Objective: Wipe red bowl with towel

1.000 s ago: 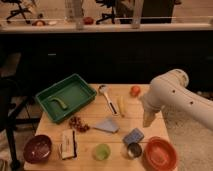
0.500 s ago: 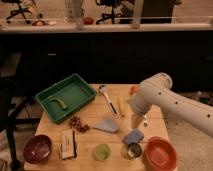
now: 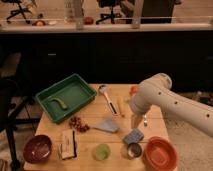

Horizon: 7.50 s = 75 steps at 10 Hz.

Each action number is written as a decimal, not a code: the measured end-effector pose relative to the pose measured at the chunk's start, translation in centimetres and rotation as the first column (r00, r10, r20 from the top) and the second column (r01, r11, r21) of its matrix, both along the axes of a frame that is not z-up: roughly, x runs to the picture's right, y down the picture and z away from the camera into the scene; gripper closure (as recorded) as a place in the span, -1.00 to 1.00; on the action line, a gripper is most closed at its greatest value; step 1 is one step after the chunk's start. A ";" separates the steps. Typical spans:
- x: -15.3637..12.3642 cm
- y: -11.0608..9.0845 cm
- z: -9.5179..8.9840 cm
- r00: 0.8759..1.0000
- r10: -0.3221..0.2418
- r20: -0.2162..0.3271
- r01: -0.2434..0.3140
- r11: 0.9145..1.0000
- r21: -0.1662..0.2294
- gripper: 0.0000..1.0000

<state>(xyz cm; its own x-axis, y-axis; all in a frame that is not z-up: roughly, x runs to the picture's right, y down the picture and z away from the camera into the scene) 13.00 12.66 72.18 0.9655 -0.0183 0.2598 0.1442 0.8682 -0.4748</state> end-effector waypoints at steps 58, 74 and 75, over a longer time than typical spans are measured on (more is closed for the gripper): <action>9.1 9.4 -2.0 0.965 0.249 -0.079 -0.246 0.969 0.036 1.00; 14.7 16.3 -2.4 0.861 0.466 -0.204 -0.485 0.873 -0.057 1.00; 14.6 17.1 -2.1 0.857 0.471 -0.208 -0.494 0.866 -0.074 1.00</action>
